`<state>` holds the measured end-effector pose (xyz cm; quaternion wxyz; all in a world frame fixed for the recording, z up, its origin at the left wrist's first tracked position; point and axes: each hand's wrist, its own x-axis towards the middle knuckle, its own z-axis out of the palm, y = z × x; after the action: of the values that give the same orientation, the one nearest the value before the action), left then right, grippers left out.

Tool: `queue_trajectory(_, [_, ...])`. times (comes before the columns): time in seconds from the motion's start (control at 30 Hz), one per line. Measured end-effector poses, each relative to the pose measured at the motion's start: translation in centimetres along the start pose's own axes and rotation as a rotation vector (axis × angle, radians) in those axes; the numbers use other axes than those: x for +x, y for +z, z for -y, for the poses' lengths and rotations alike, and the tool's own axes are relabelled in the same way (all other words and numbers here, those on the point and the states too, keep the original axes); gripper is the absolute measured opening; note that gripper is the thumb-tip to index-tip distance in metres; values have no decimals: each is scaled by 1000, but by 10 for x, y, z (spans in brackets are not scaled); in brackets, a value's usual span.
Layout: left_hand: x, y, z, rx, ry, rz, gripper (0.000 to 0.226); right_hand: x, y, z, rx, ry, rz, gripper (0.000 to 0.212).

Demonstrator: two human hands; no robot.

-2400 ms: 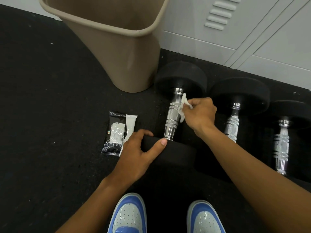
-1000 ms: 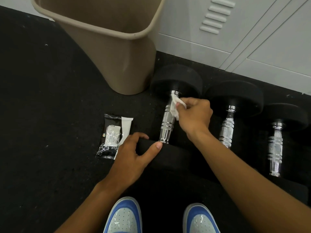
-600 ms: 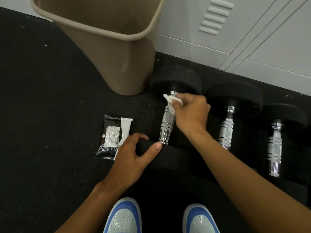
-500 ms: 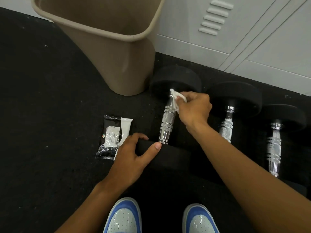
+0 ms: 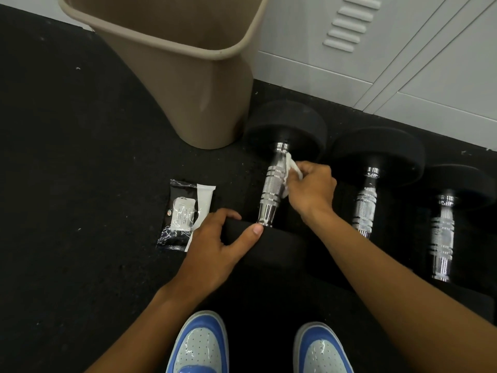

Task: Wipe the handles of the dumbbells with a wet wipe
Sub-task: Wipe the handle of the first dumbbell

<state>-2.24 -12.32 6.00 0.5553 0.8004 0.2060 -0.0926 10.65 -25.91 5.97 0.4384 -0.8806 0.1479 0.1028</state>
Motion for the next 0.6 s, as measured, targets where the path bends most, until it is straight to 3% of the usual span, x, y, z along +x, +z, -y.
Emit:
queue_trajectory(0.2, [0, 0, 0, -11, -13, -11, 55, -10, -9, 10, -35, -148, -28, 15])
queue_trajectory(0.37, [-1, 0, -1, -12, -17, -8, 55, -4, -7, 3, -26, -19, 42, 14])
queue_trajectory(0.5, [0, 0, 0, -2, -10, -22, 55, -27, -7, 0, -79, -174, 48, 11])
queue_trajectory(0.6, [0, 1, -1, 4, -5, -19, 55, -16, -5, 4, -13, -116, 37, 9])
